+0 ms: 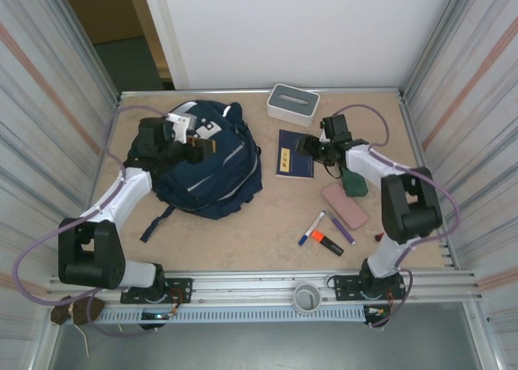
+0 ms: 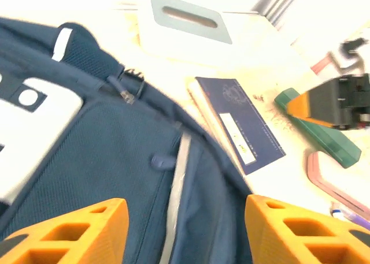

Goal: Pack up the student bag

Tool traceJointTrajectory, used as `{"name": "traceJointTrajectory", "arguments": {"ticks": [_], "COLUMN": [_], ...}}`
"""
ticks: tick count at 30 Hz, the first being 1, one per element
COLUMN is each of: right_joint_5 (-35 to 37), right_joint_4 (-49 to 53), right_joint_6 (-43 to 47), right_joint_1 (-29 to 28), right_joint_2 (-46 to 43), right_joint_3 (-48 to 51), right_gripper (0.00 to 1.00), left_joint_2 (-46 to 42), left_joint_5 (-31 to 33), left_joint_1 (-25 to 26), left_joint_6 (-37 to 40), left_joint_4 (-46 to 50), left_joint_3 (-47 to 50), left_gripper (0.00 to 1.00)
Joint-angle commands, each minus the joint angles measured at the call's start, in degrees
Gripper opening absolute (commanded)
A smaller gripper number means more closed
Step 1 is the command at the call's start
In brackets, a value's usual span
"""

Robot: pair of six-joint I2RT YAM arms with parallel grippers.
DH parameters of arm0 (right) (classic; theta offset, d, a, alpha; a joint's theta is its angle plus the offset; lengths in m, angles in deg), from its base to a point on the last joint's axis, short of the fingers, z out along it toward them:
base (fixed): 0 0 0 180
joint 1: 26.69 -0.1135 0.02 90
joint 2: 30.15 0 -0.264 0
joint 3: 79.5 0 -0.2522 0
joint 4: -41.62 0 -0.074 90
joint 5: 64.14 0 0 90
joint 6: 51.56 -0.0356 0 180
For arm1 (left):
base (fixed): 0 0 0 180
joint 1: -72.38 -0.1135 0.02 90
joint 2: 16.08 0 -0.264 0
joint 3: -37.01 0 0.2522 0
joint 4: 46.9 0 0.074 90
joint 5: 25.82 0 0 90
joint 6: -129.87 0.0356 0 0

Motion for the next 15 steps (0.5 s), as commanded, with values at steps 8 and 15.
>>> {"name": "traceJointTrajectory", "arguments": {"ticks": [8,15], "right_joint_5": [-5.62,-7.01], "right_joint_4": [5.5,2.11], "right_joint_6": [1.64,1.0], "right_joint_1": [0.96,0.73], "right_joint_2": [13.29,6.61], "right_joint_3": [-8.63,-1.91], "right_gripper": [0.61,0.53], "left_joint_2": [16.48,36.73], "left_joint_5": [16.97,25.17], "left_joint_1": [20.05,24.49], "left_joint_6": [-10.68,-11.44], "left_joint_4": [2.68,15.28], "left_joint_3": [-14.4,-36.43], "left_gripper": [0.62,0.63]}}
